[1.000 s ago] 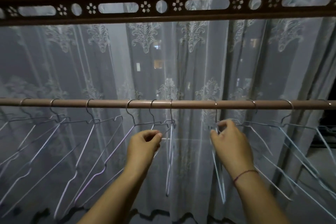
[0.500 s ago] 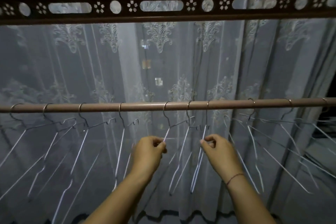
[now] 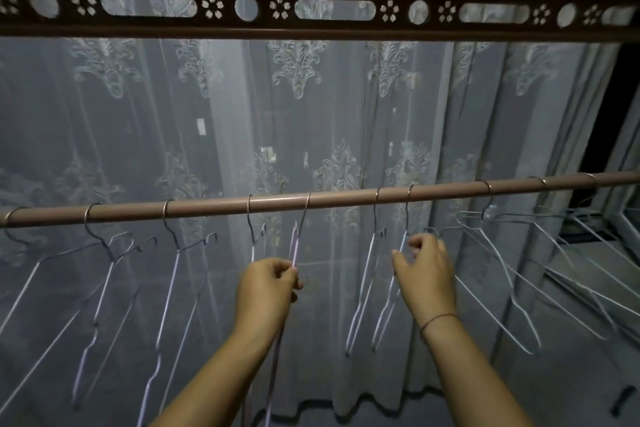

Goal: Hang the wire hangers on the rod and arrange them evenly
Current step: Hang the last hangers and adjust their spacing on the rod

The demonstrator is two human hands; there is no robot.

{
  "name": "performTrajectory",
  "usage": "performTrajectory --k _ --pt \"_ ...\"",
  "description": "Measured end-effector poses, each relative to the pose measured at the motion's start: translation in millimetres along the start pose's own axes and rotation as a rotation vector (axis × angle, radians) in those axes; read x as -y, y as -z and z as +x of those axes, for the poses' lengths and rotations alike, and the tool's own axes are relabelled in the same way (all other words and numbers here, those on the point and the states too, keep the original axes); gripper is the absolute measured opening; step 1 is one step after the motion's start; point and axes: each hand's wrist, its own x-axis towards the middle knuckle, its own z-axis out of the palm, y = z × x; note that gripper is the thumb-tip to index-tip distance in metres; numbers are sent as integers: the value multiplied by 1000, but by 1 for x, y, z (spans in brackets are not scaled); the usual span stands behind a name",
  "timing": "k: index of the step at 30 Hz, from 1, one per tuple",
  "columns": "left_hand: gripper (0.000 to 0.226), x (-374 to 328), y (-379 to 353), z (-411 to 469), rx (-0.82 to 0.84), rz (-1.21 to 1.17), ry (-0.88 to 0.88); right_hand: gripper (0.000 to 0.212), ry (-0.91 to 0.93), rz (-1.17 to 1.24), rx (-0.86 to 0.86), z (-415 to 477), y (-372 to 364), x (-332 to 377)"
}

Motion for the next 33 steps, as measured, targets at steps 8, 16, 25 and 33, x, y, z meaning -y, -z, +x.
performTrajectory --k 8,16,25,33 --pt "19 7 2 8 -9 -20 26 21 83 -43 54 3 -13 22" --pt "25 12 11 14 -56 -53 47 38 -22 1 226 3 -52 34" --pt "25 7 9 11 -19 -29 44 44 46 84 349 -14 -66 46" --pt "23 8 2 10 -10 -8 49 38 83 28 382 -15 -54 46"
